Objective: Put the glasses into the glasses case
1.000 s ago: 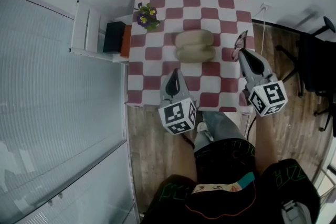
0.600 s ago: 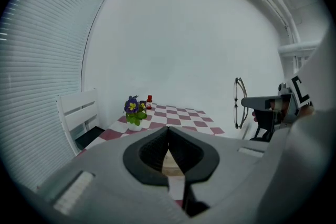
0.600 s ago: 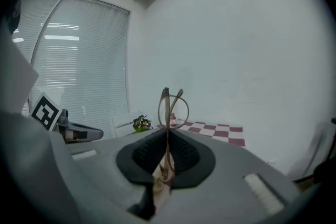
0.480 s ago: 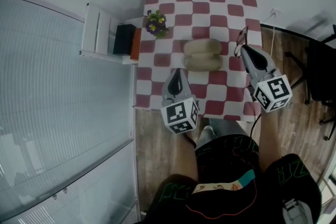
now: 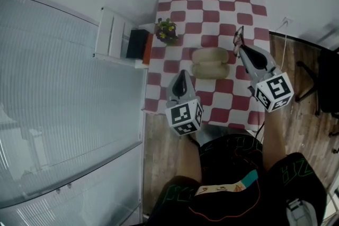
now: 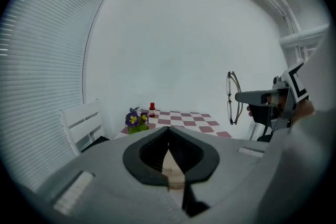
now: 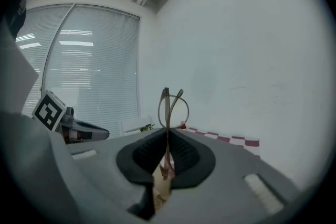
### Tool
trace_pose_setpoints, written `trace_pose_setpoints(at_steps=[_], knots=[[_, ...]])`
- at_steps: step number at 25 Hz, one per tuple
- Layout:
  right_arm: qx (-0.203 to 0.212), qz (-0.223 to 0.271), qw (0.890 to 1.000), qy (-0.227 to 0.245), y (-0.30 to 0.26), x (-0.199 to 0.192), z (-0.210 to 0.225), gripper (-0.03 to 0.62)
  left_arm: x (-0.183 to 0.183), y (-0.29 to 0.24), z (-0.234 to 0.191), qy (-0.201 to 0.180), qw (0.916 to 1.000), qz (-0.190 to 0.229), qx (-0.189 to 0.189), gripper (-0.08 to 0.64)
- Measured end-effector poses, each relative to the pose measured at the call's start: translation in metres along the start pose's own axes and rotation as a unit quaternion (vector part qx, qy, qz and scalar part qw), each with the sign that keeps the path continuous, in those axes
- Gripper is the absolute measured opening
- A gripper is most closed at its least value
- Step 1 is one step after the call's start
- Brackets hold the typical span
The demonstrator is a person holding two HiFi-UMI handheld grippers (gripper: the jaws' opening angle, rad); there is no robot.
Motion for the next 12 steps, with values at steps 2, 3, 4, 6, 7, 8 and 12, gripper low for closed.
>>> trace_pose_setpoints(at_steps=[2, 3, 4, 6, 7, 8, 12], knots=[[0.006, 0.000, 1.000, 0.006, 0.000, 0.003, 0.004, 0.017, 0.003, -0.001, 0.004, -0.003, 1.0000, 0.000, -0.001, 0.009], [0.008, -0.001, 1.000, 0.010, -0.001, 0.005, 0.005, 0.017, 0.004, -0.002, 0.006, -0.004, 1.0000, 0.001, -0.002, 0.009], [0.009, -0.001, 1.000, 0.016, -0.001, 0.007, 0.007, 0.017, 0.005, -0.002, 0.007, -0.005, 1.0000, 0.002, -0.003, 0.009], [0.011, -0.005, 0.999, 0.032, -0.003, 0.009, 0.008, 0.017, 0.004, -0.004, 0.009, -0.006, 1.0000, 0.002, -0.004, 0.009], [0.013, -0.008, 0.999, 0.039, -0.005, 0.009, 0.007, 0.017, 0.002, -0.006, 0.009, -0.005, 1.0000, 0.000, -0.003, 0.009], [0.015, -0.011, 0.999, 0.043, -0.007, 0.009, 0.007, 0.017, 0.000, -0.008, 0.008, -0.004, 1.0000, -0.003, -0.002, 0.009], [0.026, -0.030, 0.997, 0.059, -0.014, 0.005, 0.002, 0.017, -0.006, -0.016, 0.004, 0.000, 0.9999, -0.011, -0.003, 0.009]])
Point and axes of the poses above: the fingertips, and each gripper's own axes: y backward along the fingers, z to its right, x out of its top, the point moved 10 cm from there along y, backward along the fingers, and after that the axes turned 11 degrees about y, right-handed, at the moved point
